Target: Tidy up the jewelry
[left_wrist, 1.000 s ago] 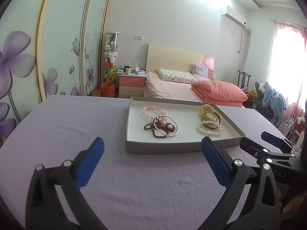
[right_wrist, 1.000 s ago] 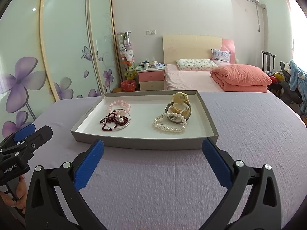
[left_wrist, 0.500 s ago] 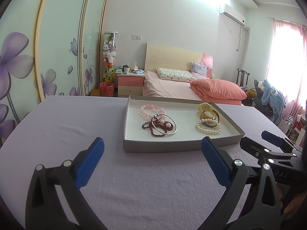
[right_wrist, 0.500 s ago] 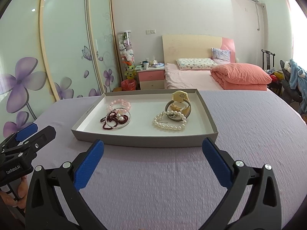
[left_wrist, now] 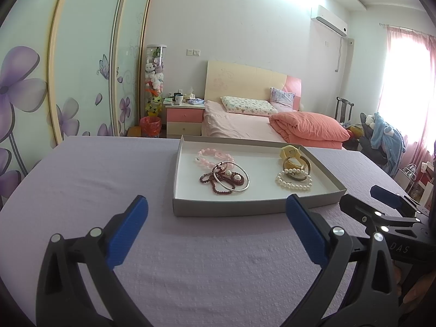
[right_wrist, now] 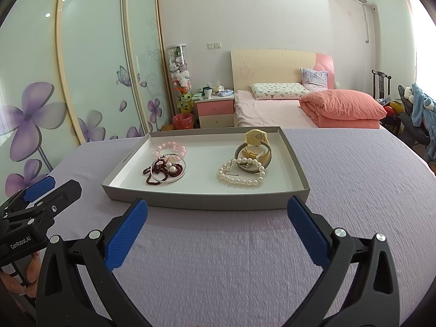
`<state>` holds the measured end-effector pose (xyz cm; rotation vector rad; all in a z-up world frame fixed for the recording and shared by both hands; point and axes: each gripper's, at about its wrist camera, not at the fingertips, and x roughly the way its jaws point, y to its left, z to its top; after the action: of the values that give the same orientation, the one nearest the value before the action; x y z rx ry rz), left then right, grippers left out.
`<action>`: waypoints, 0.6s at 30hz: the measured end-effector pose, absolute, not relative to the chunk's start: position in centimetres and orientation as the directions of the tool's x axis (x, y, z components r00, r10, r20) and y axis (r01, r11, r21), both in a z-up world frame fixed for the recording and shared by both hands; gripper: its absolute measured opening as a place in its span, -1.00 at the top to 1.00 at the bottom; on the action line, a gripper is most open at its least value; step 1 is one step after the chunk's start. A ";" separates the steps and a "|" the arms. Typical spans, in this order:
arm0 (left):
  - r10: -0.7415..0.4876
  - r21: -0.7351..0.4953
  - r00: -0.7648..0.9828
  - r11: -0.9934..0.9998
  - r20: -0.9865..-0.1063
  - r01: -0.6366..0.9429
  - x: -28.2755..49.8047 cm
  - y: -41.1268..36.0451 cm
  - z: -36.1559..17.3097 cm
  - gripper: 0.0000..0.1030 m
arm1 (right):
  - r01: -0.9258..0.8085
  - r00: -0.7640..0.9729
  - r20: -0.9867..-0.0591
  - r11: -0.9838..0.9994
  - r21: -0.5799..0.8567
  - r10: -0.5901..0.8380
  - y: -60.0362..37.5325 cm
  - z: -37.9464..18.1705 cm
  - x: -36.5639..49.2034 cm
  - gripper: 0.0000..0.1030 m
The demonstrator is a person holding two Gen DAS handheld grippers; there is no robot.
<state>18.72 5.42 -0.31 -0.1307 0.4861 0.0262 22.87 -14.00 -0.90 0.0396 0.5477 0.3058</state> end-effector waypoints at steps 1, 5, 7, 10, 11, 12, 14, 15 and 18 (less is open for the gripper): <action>-0.006 -0.120 0.884 0.991 -0.468 -0.056 18.7 5.4 -0.4 -0.96 | -0.276 0.810 -0.507 0.954 0.118 0.296 -14.0 -0.9 22.8 -0.97; -0.005 -0.120 0.884 0.991 -0.468 -0.058 18.7 5.4 -0.3 -0.96 | -0.274 0.810 -0.507 0.954 0.119 0.296 -14.0 -0.9 22.8 -0.97; -0.007 -0.122 0.882 0.991 -0.470 -0.057 18.7 5.4 -0.4 -0.96 | -0.274 0.809 -0.507 0.954 0.120 0.296 -14.0 -0.9 22.8 -0.97; -0.006 -0.121 0.882 0.991 -0.470 -0.057 18.7 5.3 -0.5 -0.96 | -0.274 0.809 -0.508 0.954 0.121 0.297 -13.9 -0.8 22.7 -0.97; -0.006 -0.120 0.883 0.991 -0.470 -0.057 18.7 5.3 -0.4 -0.96 | -0.275 0.809 -0.508 0.954 0.120 0.297 -13.9 -0.8 22.7 -0.97; -0.006 -0.120 0.882 0.991 -0.471 -0.057 18.7 5.3 -0.5 -0.96 | -0.274 0.809 -0.507 0.954 0.120 0.296 -13.9 -0.8 22.8 -0.97; -0.007 -0.120 0.881 0.991 -0.473 -0.056 18.7 5.3 -0.6 -0.96 | -0.275 0.808 -0.508 0.954 0.122 0.297 -13.9 -0.8 22.7 -0.97; -0.008 -0.120 0.880 0.991 -0.474 -0.056 18.8 5.2 -0.7 -0.96 | -0.274 0.809 -0.508 0.954 0.122 0.297 -13.9 -0.8 22.7 -0.97; -0.008 -0.119 0.878 0.991 -0.479 -0.056 18.9 5.2 -0.9 -0.96 | -0.274 0.809 -0.508 0.954 0.122 0.298 -13.9 -0.8 22.8 -0.97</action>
<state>18.89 5.16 -0.87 -0.1308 0.4991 0.0250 22.75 -13.92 -0.82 0.0435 0.5498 0.3058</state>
